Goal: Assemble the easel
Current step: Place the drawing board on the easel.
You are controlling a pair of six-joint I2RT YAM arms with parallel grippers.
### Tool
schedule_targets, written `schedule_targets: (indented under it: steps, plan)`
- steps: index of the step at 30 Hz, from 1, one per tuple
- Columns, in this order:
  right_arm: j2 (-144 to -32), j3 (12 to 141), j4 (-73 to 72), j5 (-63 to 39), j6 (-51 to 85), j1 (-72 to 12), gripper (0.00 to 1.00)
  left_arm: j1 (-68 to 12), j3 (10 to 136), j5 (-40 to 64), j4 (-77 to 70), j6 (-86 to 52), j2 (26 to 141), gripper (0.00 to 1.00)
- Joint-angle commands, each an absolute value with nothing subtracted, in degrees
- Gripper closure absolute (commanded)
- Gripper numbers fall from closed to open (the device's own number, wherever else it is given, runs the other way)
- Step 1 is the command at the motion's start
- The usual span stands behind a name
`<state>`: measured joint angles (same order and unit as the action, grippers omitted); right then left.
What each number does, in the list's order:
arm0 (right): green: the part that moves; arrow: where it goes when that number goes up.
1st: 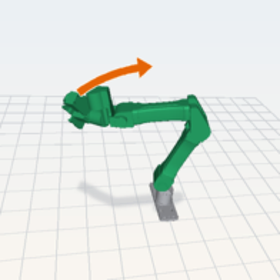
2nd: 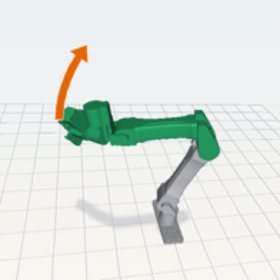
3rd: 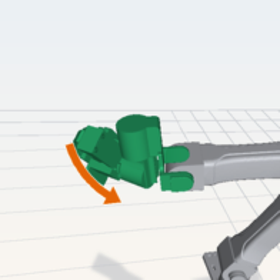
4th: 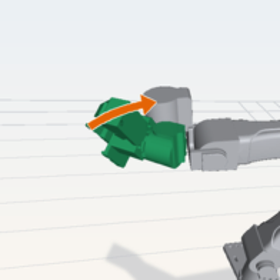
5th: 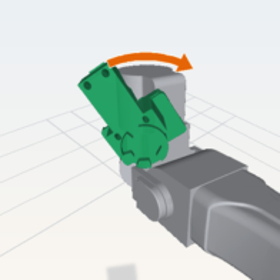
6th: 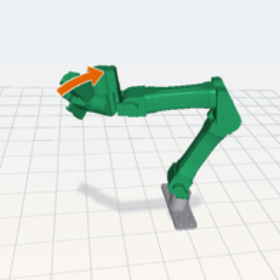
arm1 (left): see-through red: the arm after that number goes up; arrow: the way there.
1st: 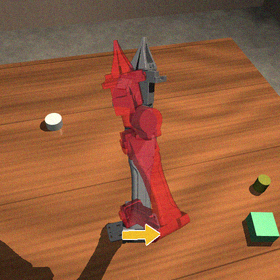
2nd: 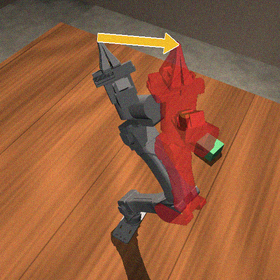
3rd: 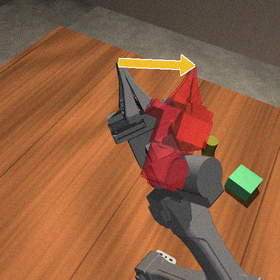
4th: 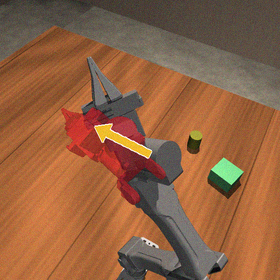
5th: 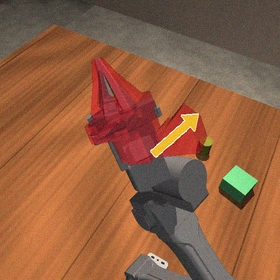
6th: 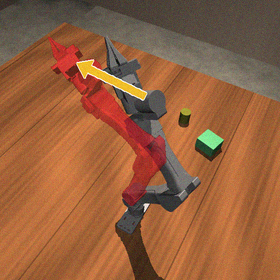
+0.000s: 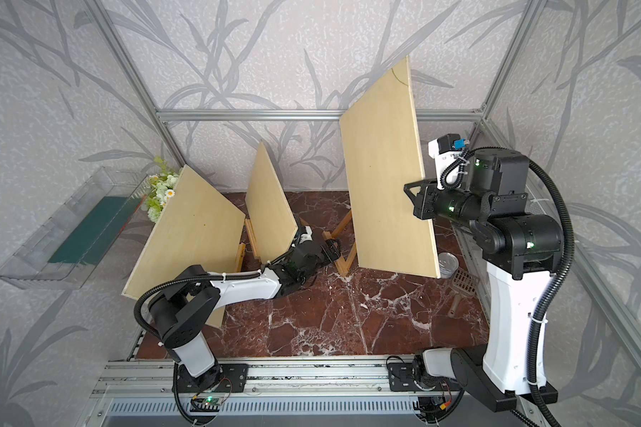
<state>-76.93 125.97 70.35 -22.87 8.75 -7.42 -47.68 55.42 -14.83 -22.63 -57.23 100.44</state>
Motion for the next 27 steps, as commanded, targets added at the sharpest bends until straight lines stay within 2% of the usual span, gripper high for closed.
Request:
schedule_targets:
  steps: [1,5,10,18,27]
  plan:
    - [-75.9,120.2,56.4,-26.1,9.8,-11.0,1.00,-48.6,58.0,-16.8,-21.4,-50.9,98.3,0.01]
    - [-77.5,116.5,59.3,-17.9,4.8,-16.6,1.00,-49.5,59.3,-16.5,-21.0,-46.4,98.1,0.01]
    - [-79.7,115.8,61.9,-13.4,2.7,-17.6,1.00,-50.6,60.7,-15.4,-21.5,-42.3,98.2,0.01]
    - [-81.9,111.8,59.9,-15.2,2.3,-17.7,1.00,-52.3,60.6,-16.8,-22.7,-36.6,97.0,0.01]
    - [-86.7,111.4,57.4,-17.1,2.3,-17.7,1.00,-56.7,59.6,-17.2,-27.4,-22.4,93.8,0.01]
